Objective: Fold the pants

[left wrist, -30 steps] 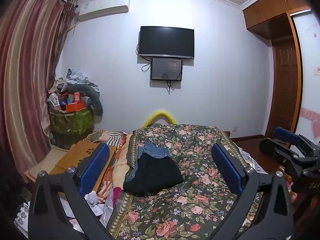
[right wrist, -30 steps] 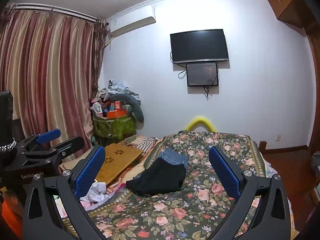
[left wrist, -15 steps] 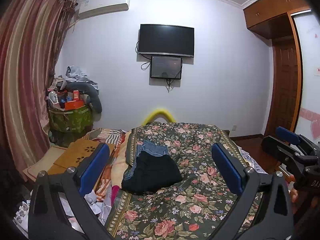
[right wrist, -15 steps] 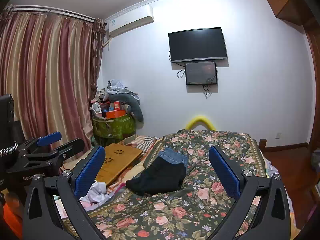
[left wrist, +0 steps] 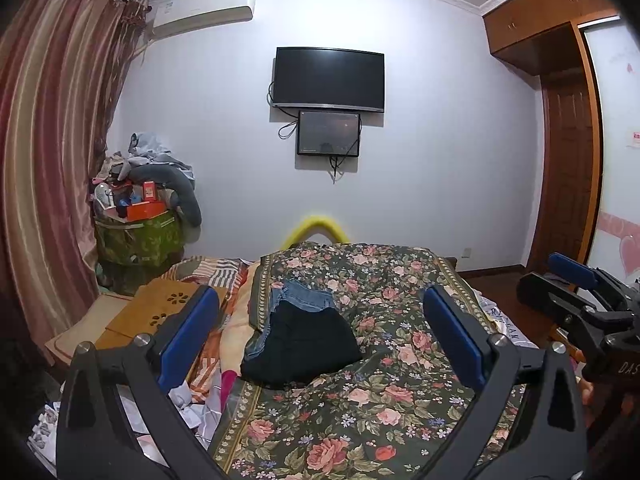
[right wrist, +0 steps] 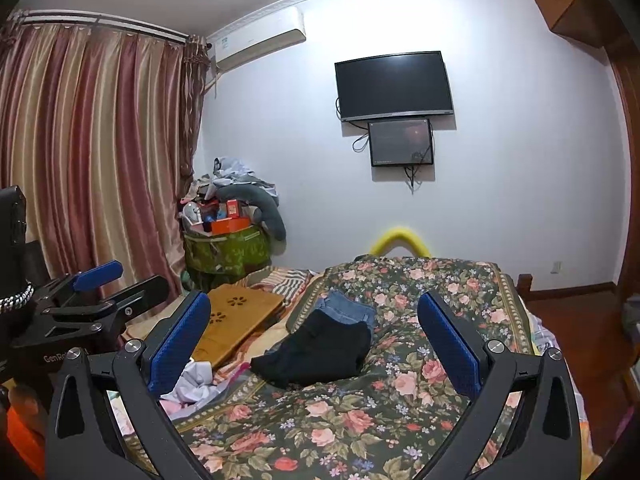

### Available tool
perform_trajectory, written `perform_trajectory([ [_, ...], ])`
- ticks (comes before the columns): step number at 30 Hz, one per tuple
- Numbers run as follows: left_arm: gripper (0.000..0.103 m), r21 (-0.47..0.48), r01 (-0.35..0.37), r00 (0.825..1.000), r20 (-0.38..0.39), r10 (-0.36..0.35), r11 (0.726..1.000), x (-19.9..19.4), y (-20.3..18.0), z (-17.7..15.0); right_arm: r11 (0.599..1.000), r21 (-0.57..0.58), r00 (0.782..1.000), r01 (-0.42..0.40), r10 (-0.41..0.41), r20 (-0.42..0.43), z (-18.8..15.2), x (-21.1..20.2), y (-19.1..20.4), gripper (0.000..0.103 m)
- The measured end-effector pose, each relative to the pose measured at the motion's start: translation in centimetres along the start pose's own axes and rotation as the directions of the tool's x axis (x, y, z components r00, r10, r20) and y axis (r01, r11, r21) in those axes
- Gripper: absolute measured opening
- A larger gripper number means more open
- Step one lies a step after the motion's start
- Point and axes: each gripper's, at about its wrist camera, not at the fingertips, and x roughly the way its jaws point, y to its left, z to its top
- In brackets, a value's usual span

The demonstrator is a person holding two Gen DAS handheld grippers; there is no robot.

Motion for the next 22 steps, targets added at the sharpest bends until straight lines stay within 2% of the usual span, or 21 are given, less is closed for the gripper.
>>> perform_trajectory([
  [22,0.103,0.044,0.035,0.999,-0.014,-0.034,0.998,0.2,-1.0,-0.4,1.000,-0.002,1.000,0.012,-0.012,-0.009,-0.3,0.0,-0.1,0.103],
])
